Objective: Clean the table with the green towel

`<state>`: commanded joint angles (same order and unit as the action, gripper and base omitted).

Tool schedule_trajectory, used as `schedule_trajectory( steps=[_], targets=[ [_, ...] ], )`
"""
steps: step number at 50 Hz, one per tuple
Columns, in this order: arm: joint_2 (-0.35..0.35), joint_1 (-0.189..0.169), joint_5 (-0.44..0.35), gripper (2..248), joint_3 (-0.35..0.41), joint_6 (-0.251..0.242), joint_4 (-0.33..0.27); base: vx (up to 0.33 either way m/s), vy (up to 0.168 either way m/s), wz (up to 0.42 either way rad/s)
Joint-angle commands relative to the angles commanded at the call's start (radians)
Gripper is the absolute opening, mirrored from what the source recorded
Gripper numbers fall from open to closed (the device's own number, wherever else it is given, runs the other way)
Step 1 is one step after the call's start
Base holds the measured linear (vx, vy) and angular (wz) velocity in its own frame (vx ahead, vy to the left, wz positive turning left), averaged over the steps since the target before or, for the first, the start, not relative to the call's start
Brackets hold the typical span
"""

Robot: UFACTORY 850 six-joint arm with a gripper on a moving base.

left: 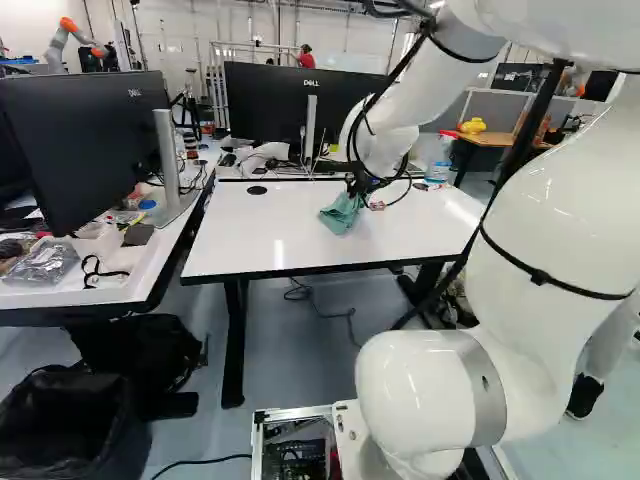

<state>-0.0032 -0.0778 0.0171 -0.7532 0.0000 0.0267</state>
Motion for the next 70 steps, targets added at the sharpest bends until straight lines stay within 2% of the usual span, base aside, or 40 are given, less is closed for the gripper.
schedule_trajectory(
  steps=[11,12,16,17,22,23,27,28,32,33,37,38,70],
  targets=[
    [0.000,0.000,0.000,38,0.000,0.000,0.000,0.000,0.000,0.000],
    [0.000,0.000,0.000,59,0.000,0.000,0.000,0.000,0.000,0.000],
    [0.000,0.000,0.000,59,0.000,0.000,0.000,0.000,0.000,0.000],
    [0.000,0.000,0.000,94,0.000,0.000,0.000,0.000,0.000,0.000],
    [0.000,0.000,0.000,94,0.000,0.000,0.000,0.000,0.000,0.000],
    [0.000,0.000,0.000,130,0.000,0.000,0.000,0.000,0.000,0.000],
    [0.000,0.000,0.000,130,0.000,0.000,0.000,0.000,0.000,0.000],
    [0.000,0.000,0.000,166,0.000,0.000,0.000,0.000,0.000,0.000],
    [0.000,0.000,0.000,166,0.000,0.000,0.000,0.000,0.000,0.000],
    [0.000,0.000,0.000,203,0.000,0.000,0.000,0.000,0.000,0.000],
    [0.000,0.000,0.000,203,0.000,0.000,0.000,0.000,0.000,0.000],
    [0.000,0.000,0.000,241,0.000,0.000,0.000,0.000,0.000,0.000],
    [0.000,0.000,0.000,247,0.000,0.000,0.000,0.000,0.000,0.000]
  ],
)
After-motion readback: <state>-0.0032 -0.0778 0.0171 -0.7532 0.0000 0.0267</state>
